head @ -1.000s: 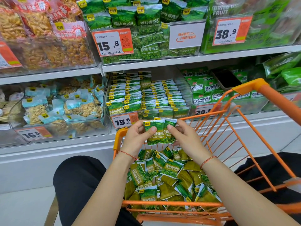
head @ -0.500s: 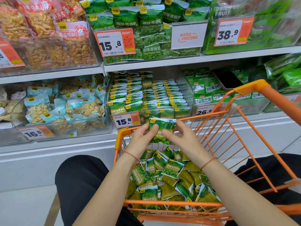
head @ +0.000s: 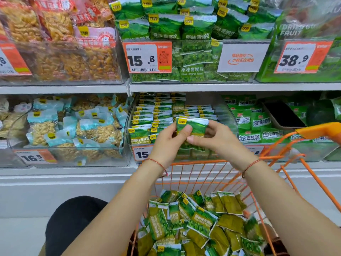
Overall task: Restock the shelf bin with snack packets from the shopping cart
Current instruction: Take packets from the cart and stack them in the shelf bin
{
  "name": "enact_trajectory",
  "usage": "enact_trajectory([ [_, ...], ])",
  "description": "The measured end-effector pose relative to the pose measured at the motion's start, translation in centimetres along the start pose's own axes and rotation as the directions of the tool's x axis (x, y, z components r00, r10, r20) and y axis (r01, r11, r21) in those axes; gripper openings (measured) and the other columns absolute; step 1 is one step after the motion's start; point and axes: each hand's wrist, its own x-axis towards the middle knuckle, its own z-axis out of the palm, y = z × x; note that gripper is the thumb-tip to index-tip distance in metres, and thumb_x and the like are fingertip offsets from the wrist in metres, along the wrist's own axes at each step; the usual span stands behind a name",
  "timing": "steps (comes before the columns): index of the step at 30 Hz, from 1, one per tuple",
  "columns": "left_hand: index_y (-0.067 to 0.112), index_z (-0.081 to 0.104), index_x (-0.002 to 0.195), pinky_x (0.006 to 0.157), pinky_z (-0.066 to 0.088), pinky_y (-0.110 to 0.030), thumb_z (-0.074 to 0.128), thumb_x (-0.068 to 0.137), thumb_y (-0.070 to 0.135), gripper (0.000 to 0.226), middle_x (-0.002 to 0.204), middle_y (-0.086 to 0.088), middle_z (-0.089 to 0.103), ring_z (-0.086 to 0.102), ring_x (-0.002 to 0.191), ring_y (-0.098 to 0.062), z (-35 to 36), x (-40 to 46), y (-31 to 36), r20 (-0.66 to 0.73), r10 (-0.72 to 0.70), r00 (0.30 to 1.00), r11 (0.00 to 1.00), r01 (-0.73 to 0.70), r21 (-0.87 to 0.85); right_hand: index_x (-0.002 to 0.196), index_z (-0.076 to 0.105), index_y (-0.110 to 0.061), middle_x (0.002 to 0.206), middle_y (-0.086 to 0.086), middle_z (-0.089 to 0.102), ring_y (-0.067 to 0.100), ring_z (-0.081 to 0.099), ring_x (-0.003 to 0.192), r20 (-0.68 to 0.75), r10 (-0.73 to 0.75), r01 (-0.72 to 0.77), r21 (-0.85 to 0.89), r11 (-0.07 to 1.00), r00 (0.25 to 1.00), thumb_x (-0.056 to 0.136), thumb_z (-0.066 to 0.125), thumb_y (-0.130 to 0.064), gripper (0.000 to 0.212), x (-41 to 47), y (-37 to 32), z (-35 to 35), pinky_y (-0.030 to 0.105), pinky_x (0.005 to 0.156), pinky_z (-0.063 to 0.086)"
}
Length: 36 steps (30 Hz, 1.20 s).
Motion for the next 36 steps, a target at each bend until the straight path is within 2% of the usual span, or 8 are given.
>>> enact_trajectory([
  [4, 0.017, 0.063, 0.080, 0.071, 0.041, -0.016, 0.055, 0.095, 0.026, 0.019, 0.072, 0.019, 0.060, 0.051, 0.069, 0.010, -1.8, 3.7, -1.4, 0.088, 0.014, 0.996, 0.994, -0.023, 0.108, 0.117, 0.061, -0.015, 0.112, 0.003, 0.068, 0.017, 0.062, 0.105, 0.013, -0.038, 0.039, -0.119, 0.992, 0.999, 0.061, 0.083, -0.040, 0.066, 4.8, 1.0, -0.6, 0.034, 0.091, 0.051],
  [7, 0.016, 0.064, 0.120, 0.103, 0.039, -0.037, 0.046, 0.096, 0.041, 0.040, 0.121, 0.000, 0.064, 0.052, 0.120, -0.017, -4.7, 6.5, -4.9, -0.004, 0.195, 0.981, 0.818, -0.161, 0.552, 0.125, 0.055, -0.010, 0.122, 0.005, 0.062, 0.018, 0.057, 0.113, -0.062, -0.011, 0.003, -0.131, 0.991, 0.998, 0.068, 0.081, -0.039, 0.070, 7.6, 2.7, -1.4, 0.030, 0.095, 0.046],
  [10, 0.011, 0.067, 0.112, 0.097, 0.039, -0.040, 0.040, 0.093, 0.034, 0.040, 0.107, -0.010, 0.068, 0.057, 0.110, -0.032, -7.0, 8.5, -8.0, 0.007, 0.393, 0.920, 0.531, -0.233, 0.815, 0.123, 0.053, -0.006, 0.121, 0.010, 0.062, 0.024, 0.057, 0.113, -0.121, 0.027, -0.041, -0.116, 0.992, 0.992, 0.071, 0.079, -0.039, 0.067, 10.0, 4.3, -1.2, 0.037, 0.097, 0.047],
  [14, 0.010, 0.067, 0.103, 0.098, 0.038, -0.040, 0.042, 0.095, 0.022, 0.029, 0.100, -0.009, 0.069, 0.061, 0.100, -0.030, -7.3, 9.1, -10.2, 0.072, 0.522, 0.850, 0.385, -0.310, 0.869, 0.122, 0.053, -0.006, 0.117, 0.013, 0.064, 0.026, 0.061, 0.107, -0.137, 0.030, -0.053, -0.163, 0.985, 0.990, 0.075, 0.077, -0.038, 0.062, 13.3, 5.7, -0.1, 0.040, 0.096, 0.048],
  [18, 0.010, 0.068, 0.101, 0.090, 0.037, -0.037, 0.038, 0.096, 0.025, 0.033, 0.105, -0.009, 0.067, 0.060, 0.099, -0.031, -6.9, 9.4, -10.1, 0.066, 0.476, 0.877, 0.338, -0.251, 0.907, 0.131, 0.049, -0.002, 0.123, 0.007, 0.059, 0.022, 0.056, 0.113, -0.121, 0.077, -0.100, -0.202, 0.974, 0.990, 0.081, 0.074, -0.033, 0.064, 17.2, 6.0, 0.8, 0.027, 0.094, 0.044],
  [22, 0.011, 0.068, 0.101, 0.091, 0.035, -0.035, 0.038, 0.097, 0.025, 0.033, 0.109, -0.008, 0.066, 0.059, 0.102, -0.030, -6.9, 9.4, -10.1, 0.085, 0.453, 0.887, 0.331, -0.256, 0.908, 0.072, 0.049, -0.015, 0.068, 0.002, 0.046, 0.001, 0.045, 0.053, -0.125, 0.136, -0.158, -0.193, 0.968, 0.983, 0.084, 0.071, -0.028, 0.028, 19.6, 5.6, 1.3, 0.014, 0.047, 0.032],
  [28, 0.009, 0.068, 0.100, 0.093, 0.038, -0.036, 0.036, 0.097, 0.024, 0.035, 0.111, -0.008, 0.065, 0.060, 0.104, -0.029, -7.1, 9.3, -10.2, 0.107, 0.465, 0.879, 0.336, -0.288, 0.897, 0.108, 0.063, -0.016, 0.106, -0.002, 0.065, 0.016, 0.061, 0.105, -0.019, 0.168, -0.168, -0.205, 0.964, 0.986, 0.084, 0.070, -0.028, 0.027, 21.1, 5.5, 1.1, 0.024, 0.093, 0.044],
  [36, 0.009, 0.069, 0.097, 0.090, 0.040, -0.036, 0.038, 0.097, 0.022, 0.033, 0.112, -0.009, 0.064, 0.058, 0.104, -0.030, -7.0, 9.3, -10.3, 0.081, 0.480, 0.873, 0.364, -0.283, 0.888, 0.107, 0.056, 0.002, 0.107, 0.019, 0.062, 0.029, 0.060, 0.094, -0.015, 0.196, -0.187, -0.380, 0.906, 0.981, 0.086, 0.068, -0.035, 0.045, 21.4, 5.7, 2.1, 0.035, 0.082, 0.048],
])
